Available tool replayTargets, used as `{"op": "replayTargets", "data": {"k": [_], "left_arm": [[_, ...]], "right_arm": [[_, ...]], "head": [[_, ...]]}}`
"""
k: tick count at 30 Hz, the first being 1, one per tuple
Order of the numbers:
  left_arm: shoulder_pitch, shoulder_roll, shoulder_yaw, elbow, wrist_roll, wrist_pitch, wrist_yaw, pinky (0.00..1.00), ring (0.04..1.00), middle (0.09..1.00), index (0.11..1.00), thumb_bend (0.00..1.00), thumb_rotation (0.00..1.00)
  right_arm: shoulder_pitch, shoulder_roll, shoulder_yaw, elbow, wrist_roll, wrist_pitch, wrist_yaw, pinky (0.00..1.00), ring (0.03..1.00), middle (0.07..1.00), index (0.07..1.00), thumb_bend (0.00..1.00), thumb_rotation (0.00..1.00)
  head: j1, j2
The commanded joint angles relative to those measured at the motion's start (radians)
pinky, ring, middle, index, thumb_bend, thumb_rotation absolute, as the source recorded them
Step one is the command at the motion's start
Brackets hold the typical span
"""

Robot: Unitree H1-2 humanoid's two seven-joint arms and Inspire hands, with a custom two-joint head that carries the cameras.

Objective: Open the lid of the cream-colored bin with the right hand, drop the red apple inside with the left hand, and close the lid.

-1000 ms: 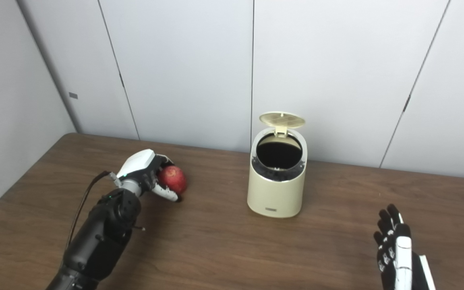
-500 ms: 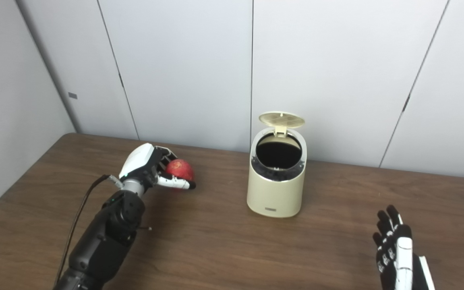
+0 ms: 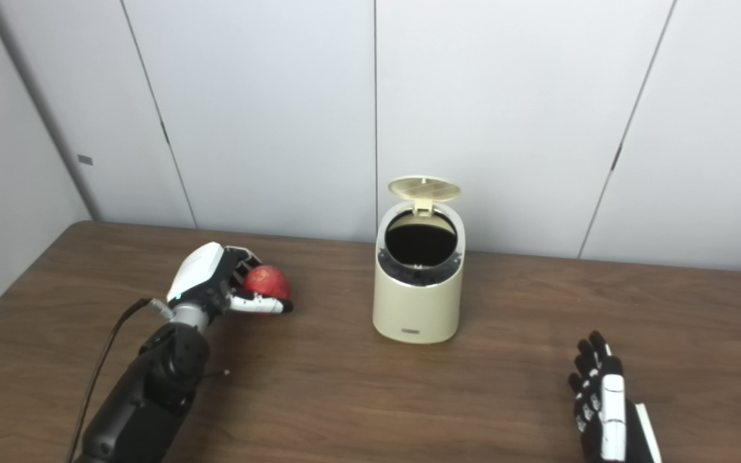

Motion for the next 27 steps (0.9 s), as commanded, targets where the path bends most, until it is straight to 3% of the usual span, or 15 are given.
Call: {"op": "replayTargets", "data": {"k": [1,7,14,21,27], "left_arm": [[-0.03,0.01,-0.004,-0.045,0.011,-0.039,0.041,0.36,0.425,0.509,0.462,0.48,0.0],[-0.031,-0.009,-0.014,-0.121,0.001,-0.069,0.057,0.33,0.403,0.453,0.503,0.47,0.0],[-0.057,-0.022,-0.025,-0.209,-0.01,-0.057,0.018,0.33,0.382,0.432,0.515,0.47,0.0],[-0.094,-0.046,-0.054,-0.262,0.033,-0.026,-0.009,0.37,0.411,0.453,0.512,0.48,0.0],[-0.105,-0.084,-0.064,-0.309,0.038,-0.027,-0.007,0.3,0.384,0.452,0.515,0.47,0.0]], "right_arm": [[-0.027,0.001,0.0,-0.002,-0.01,-0.068,0.007,1.0,1.0,0.975,0.987,0.37,1.0],[-0.029,0.003,0.011,0.042,-0.027,-0.107,0.009,1.0,0.988,0.958,0.978,0.42,1.0],[-0.027,0.004,0.017,0.058,-0.032,-0.119,0.008,1.0,0.976,0.954,0.969,0.47,0.98],[-0.018,0.007,0.027,0.066,-0.062,-0.132,0.001,0.97,0.963,0.948,0.96,0.5,0.98],[-0.019,0.006,0.025,0.068,-0.067,-0.125,-0.002,0.96,0.963,0.947,0.959,0.5,0.99]], "head": [[-0.009,-0.003],[-0.077,-0.009],[-0.117,-0.009],[-0.131,-0.016],[-0.117,-0.006]]}}
